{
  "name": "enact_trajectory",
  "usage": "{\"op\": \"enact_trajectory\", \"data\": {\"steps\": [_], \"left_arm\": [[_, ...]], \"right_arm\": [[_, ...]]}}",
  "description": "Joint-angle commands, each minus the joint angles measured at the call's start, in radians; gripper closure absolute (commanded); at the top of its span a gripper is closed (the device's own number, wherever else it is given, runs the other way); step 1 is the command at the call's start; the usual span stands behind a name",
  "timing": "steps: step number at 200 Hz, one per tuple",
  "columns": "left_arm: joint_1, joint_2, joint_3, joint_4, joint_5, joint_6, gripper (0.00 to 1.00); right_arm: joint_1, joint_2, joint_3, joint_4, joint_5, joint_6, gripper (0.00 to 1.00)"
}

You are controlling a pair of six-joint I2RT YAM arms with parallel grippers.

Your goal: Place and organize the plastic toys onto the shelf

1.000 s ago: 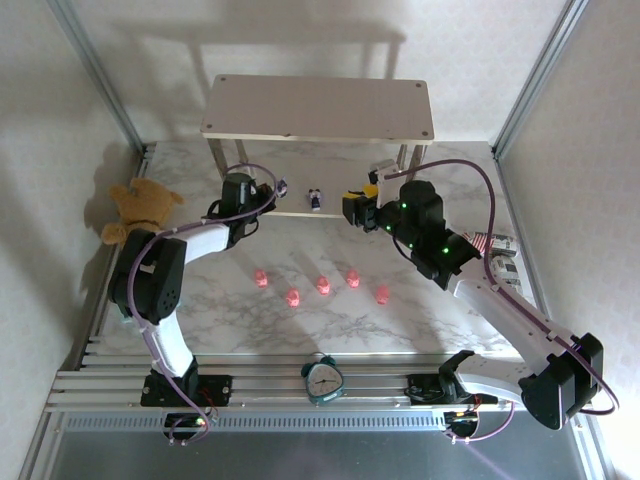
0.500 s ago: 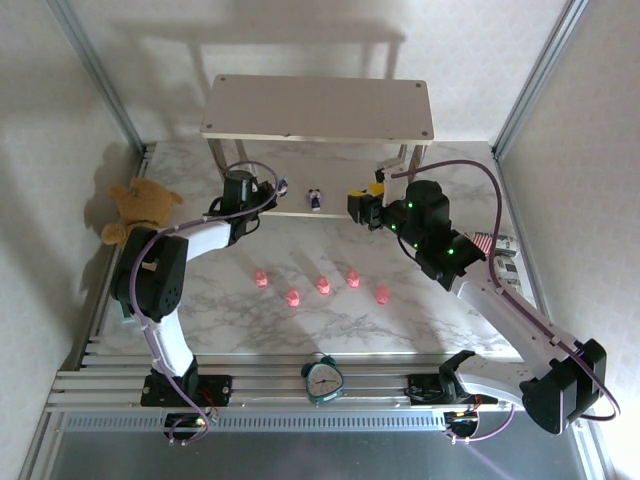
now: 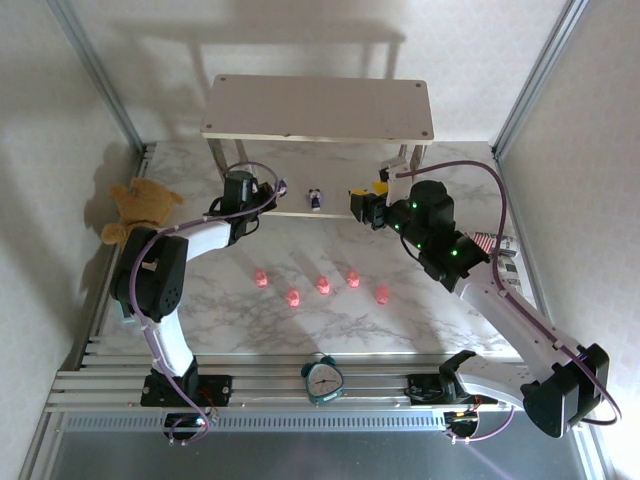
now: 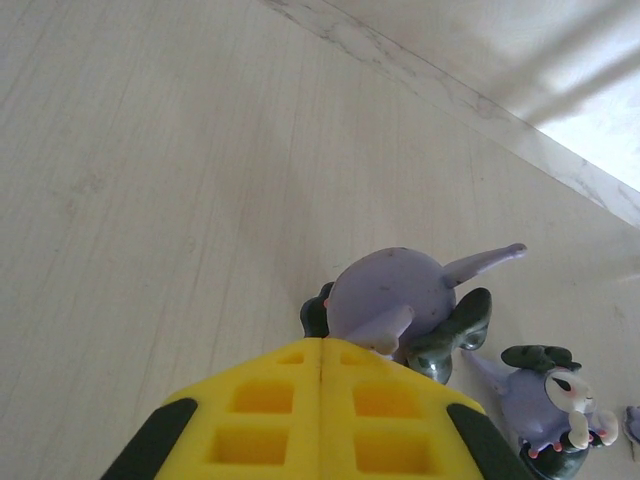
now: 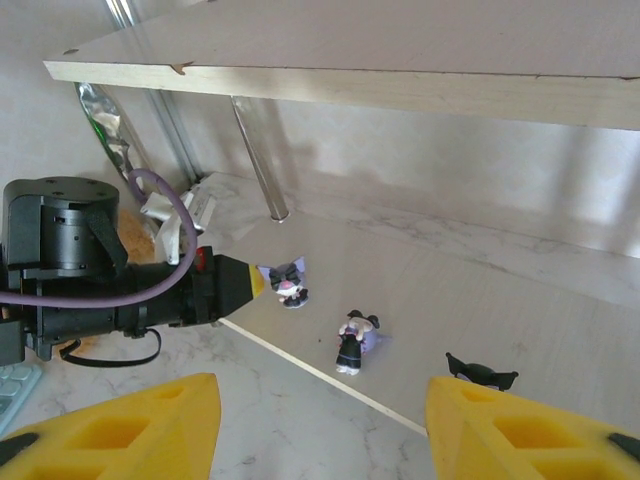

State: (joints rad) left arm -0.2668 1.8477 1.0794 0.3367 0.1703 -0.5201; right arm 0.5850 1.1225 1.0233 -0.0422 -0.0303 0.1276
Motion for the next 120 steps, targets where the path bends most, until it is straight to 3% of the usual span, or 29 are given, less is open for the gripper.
{"op": "enact_trajectory", "data": {"steps": [1,120], "left_arm": [[0.026,-0.004,0.029,-0.027,-0.055,-0.006,1.0],[0.043,-0.002,0.053,-0.05,-0.077,0.019,1.0]], "right_arm": [[-0.006,-0.023,-0.016,0.016,-0.017,0.015,0.43],[-0.006,-0.031,-0.014,0.01,-0.02,0.017,0.43]]}}
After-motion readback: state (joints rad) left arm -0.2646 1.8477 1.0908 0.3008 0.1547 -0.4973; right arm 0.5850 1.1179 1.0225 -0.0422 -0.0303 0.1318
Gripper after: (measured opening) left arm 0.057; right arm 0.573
